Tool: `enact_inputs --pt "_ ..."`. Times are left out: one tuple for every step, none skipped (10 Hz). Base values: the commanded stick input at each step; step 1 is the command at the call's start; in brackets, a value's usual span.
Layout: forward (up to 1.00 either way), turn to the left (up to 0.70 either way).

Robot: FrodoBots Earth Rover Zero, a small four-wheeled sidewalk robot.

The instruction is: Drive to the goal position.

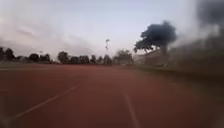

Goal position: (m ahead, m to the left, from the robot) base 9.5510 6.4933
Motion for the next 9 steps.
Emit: enact_inputs --pt "0.70 0.00" --pt "0.70 0.00" --pt "0.70 -0.01" --pt "0.70 -0.09" --pt "0.70 -0.24" --pt "0.70 -0.33" --pt "0.70 -0.33" --pt "0.70 -0.33" --pt "0.70 -0.33"
